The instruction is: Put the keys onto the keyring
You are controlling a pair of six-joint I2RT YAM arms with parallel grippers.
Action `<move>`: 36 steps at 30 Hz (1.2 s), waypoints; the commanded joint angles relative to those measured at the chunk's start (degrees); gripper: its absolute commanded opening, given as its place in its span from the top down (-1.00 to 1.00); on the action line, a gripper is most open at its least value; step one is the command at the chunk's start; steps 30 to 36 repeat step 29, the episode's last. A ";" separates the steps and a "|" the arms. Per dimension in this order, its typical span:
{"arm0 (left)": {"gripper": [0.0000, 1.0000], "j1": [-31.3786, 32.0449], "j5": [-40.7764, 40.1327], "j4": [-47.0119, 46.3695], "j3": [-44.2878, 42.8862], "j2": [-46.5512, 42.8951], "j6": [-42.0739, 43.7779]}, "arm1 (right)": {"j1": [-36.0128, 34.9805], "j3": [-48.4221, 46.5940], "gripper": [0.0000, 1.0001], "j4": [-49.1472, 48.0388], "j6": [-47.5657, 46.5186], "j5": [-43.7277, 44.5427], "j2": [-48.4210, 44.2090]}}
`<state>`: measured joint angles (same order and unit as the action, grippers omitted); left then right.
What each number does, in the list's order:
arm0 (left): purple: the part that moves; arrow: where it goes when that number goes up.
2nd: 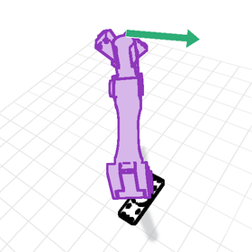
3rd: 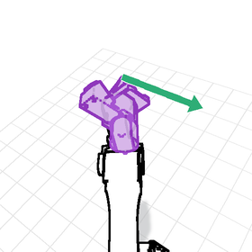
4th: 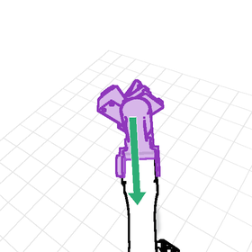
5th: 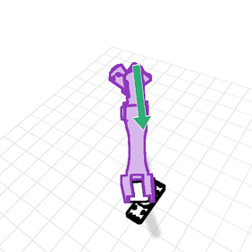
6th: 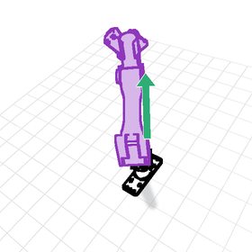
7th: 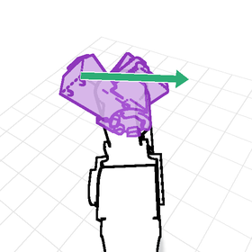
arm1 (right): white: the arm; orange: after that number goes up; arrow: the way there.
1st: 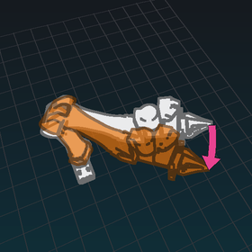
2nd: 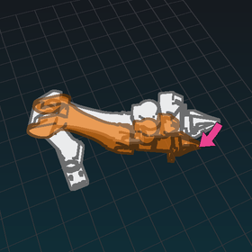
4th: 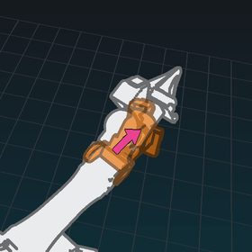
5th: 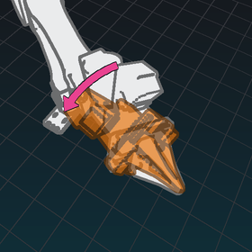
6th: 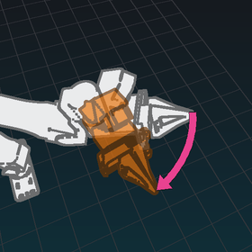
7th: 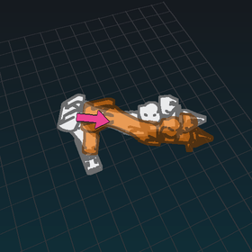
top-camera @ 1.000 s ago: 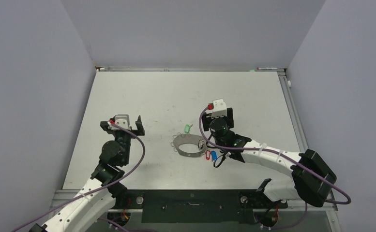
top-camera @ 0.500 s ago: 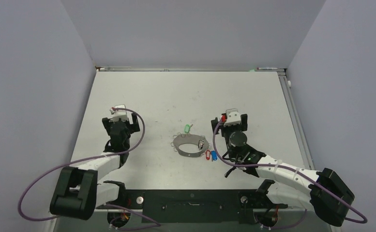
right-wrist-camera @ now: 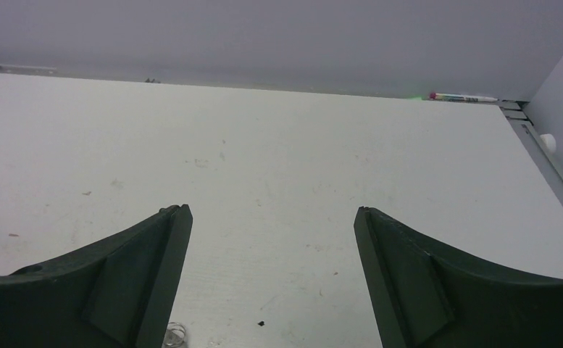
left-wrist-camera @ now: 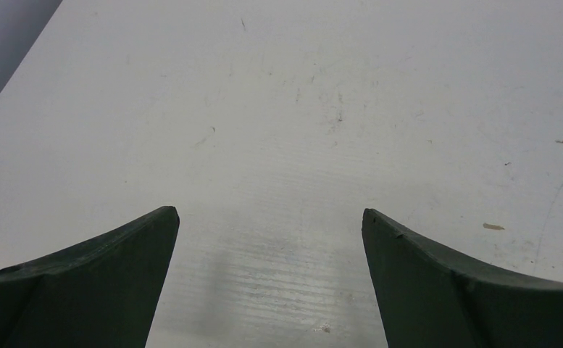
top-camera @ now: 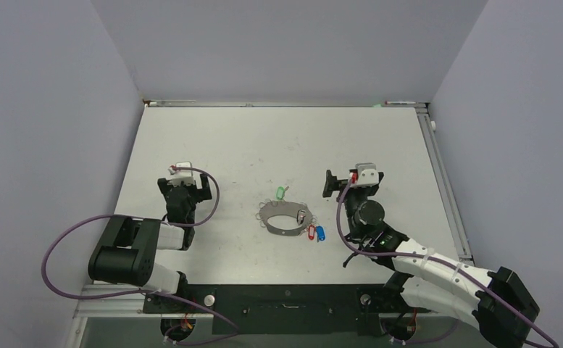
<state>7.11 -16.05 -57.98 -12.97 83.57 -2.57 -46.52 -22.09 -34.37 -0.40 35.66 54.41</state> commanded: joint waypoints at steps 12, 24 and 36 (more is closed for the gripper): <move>-0.92 -0.70 -1.88 -6.65 -0.75 0.55 -1.82 | -0.16 0.89 -0.71 6.64 20.90 -16.30 -6.14; -0.93 -0.70 -1.75 -6.68 -0.76 0.58 -1.83 | -2.33 3.90 -0.73 16.16 27.85 -17.81 -13.54; -0.93 -0.79 -1.73 -6.63 -0.77 0.61 -1.83 | -2.36 3.95 -0.74 17.17 26.16 -16.62 -14.46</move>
